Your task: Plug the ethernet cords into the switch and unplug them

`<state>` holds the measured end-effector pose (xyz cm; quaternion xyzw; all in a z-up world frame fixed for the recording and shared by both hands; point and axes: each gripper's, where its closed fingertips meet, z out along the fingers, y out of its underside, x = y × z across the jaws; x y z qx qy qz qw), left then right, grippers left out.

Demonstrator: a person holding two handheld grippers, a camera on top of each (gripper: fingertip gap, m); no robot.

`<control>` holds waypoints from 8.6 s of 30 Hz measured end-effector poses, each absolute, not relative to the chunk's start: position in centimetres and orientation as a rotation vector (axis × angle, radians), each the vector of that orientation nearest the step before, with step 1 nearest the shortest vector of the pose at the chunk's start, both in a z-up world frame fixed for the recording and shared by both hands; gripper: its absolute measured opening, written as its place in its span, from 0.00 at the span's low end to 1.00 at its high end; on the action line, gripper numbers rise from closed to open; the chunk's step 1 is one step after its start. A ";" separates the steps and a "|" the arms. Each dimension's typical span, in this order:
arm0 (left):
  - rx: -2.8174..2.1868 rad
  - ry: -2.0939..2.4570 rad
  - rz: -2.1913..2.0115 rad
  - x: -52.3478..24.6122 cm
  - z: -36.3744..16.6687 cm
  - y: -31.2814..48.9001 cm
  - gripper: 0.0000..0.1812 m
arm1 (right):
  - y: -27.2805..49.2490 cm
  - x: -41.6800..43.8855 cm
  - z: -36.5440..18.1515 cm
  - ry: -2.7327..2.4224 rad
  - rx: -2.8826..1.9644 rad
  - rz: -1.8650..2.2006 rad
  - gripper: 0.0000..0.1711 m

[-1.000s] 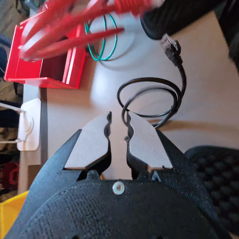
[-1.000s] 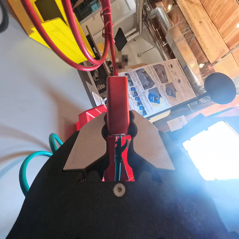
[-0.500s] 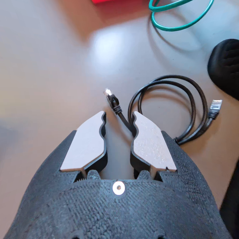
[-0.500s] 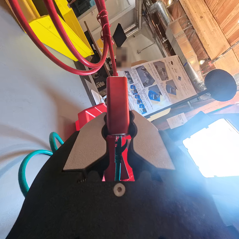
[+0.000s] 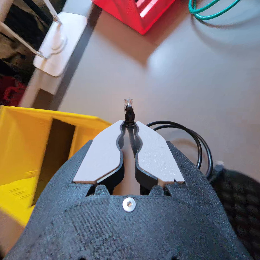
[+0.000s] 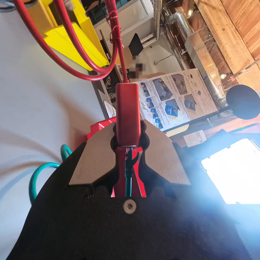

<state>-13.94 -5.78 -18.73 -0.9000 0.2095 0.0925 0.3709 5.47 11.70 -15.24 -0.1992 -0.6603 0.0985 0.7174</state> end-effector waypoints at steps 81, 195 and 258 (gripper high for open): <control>-2.108 1.018 0.252 -0.3 -21.8 -3.8 0.03 | 0.6 3.2 -20.6 -1.660 -0.092 0.268 0.17; -1.719 0.266 -0.136 -9.1 -17.0 -2.4 0.14 | 25.4 -6.3 -11.3 -2.041 -1.379 0.769 0.40; -1.960 -0.014 0.070 3.6 -23.4 3.4 0.14 | 14.0 17.5 -22.4 -1.000 -1.654 0.641 0.09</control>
